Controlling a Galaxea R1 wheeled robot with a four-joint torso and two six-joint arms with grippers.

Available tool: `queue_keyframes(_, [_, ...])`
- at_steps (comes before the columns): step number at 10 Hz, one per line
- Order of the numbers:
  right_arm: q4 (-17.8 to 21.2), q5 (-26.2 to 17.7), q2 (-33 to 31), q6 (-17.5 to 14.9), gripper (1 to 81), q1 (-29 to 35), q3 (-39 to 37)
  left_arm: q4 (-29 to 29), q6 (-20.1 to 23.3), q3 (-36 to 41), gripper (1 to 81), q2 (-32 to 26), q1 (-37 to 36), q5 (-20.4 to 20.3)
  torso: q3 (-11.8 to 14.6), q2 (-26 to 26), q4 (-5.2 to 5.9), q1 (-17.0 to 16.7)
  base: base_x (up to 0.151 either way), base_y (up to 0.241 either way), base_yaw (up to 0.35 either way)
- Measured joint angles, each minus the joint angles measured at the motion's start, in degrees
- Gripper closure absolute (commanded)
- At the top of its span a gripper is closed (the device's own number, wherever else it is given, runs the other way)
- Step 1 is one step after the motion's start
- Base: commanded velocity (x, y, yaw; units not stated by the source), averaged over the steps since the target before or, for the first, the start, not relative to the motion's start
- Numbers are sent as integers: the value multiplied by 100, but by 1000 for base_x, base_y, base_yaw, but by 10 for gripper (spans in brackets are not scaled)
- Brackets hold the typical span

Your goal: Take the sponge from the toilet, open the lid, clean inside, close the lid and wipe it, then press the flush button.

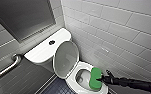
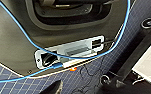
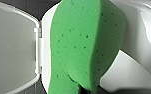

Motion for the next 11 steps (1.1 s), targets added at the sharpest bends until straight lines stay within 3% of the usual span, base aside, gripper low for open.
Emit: queue_keyframes(11, [1,820,-1182,-6,811,-1075,951,76,0,0,10,0,0,0,0,-2,0,0,0,0,0])
